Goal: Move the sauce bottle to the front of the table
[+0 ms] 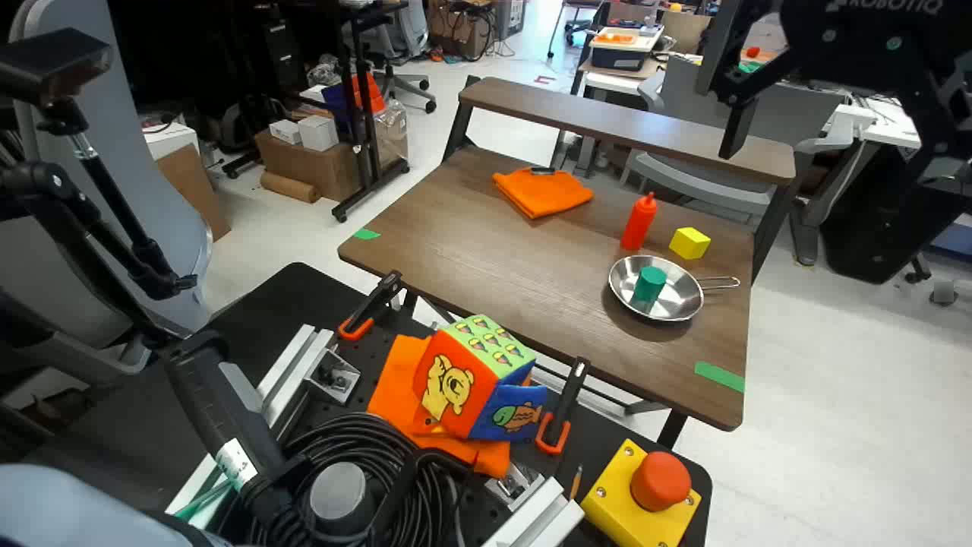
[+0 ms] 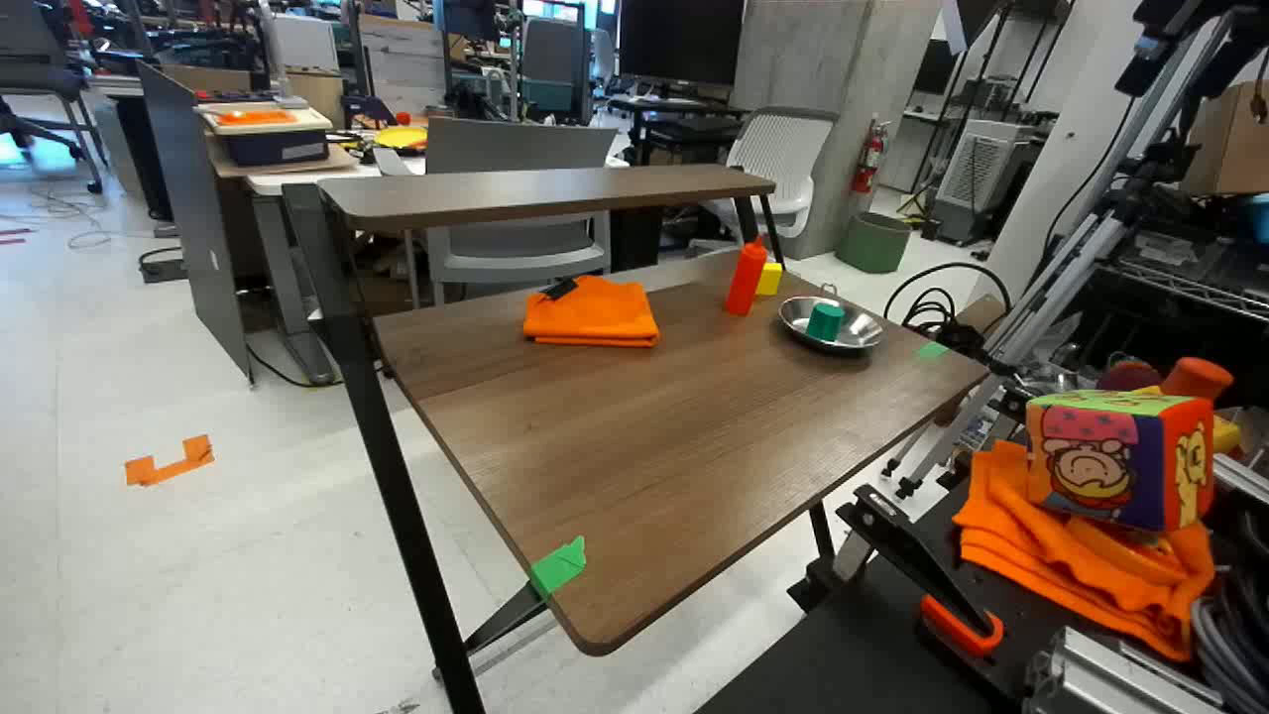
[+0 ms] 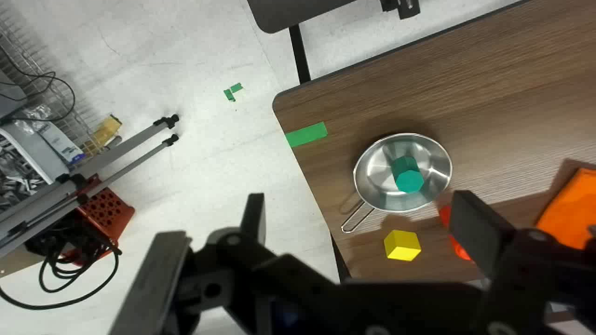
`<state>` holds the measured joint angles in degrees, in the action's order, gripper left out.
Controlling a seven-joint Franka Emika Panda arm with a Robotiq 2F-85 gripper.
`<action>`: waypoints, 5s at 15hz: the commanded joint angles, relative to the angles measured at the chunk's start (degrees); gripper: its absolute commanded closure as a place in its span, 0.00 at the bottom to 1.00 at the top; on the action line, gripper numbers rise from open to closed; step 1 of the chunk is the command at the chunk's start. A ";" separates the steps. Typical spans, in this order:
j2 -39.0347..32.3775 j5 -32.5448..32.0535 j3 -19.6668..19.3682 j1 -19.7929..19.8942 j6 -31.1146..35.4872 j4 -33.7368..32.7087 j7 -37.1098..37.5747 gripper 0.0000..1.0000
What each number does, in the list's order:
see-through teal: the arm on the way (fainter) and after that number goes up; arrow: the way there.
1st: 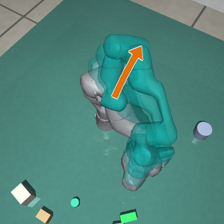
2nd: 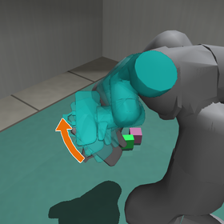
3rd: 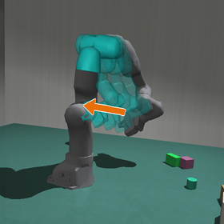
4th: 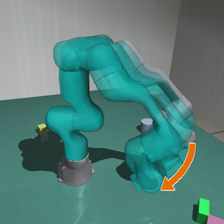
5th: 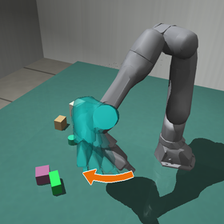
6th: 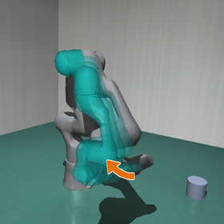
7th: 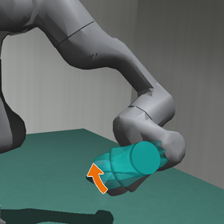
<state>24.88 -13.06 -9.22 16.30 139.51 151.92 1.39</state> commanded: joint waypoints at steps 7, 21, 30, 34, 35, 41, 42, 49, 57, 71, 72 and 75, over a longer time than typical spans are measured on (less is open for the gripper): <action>0.02 0.03 0.01 0.00 -0.14 -0.08 -0.03 0.00; -41.86 1.00 3.57 -9.18 -21.49 -45.18 11.39 0.00; -68.07 6.19 4.68 -11.19 -26.79 -73.39 7.02 0.00; -77.07 5.47 4.59 -13.17 -31.40 -85.05 6.23 0.00; -78.97 5.47 4.62 -13.58 -32.77 -87.82 6.03 0.00; -88.16 4.45 4.12 -16.13 -39.89 -99.86 4.76 0.00; -89.52 4.07 3.75 -16.46 -41.02 -101.45 5.13 0.00; -96.88 2.59 2.66 -16.65 -48.43 -109.82 4.94 0.00; -100.60 2.40 2.54 -16.41 -51.42 -116.07 4.83 0.66; -87.65 0.69 6.98 -16.76 -37.11 -106.12 -14.73 0.88; -85.82 0.71 7.69 -16.65 -35.48 -103.22 -17.23 0.88; -81.22 0.33 9.48 -16.42 -31.59 -94.39 -24.43 0.88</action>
<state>-63.07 -12.42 -1.94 -0.67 102.94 46.26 -16.47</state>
